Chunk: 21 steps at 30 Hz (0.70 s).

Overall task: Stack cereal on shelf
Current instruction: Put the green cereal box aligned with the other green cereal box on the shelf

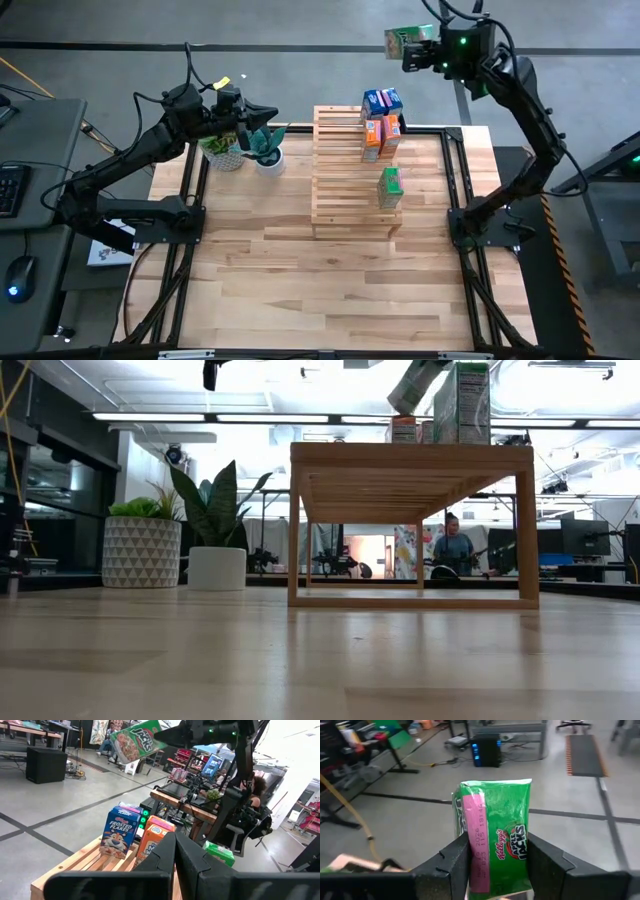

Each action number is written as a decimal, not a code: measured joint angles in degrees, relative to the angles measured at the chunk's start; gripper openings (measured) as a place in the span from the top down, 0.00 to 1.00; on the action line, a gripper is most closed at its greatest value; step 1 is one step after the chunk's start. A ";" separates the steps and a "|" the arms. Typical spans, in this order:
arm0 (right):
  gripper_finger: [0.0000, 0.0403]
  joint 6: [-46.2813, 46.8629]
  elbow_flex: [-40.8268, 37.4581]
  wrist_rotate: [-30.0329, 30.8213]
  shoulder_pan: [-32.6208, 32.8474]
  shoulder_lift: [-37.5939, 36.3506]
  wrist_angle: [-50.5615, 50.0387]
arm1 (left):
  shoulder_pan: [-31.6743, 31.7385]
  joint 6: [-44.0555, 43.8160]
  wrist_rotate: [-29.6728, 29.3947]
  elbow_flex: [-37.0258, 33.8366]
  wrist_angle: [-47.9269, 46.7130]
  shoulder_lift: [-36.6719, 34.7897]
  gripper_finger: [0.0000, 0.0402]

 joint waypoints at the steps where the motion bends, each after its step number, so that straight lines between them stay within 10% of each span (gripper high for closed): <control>1: 0.60 0.00 0.00 -0.39 0.66 0.00 0.15 | -0.02 0.00 0.00 0.00 0.01 -0.01 1.00; 21: 0.60 -2.81 0.00 -10.74 12.93 0.00 6.43 | -0.02 -0.02 0.00 0.00 0.00 0.00 1.00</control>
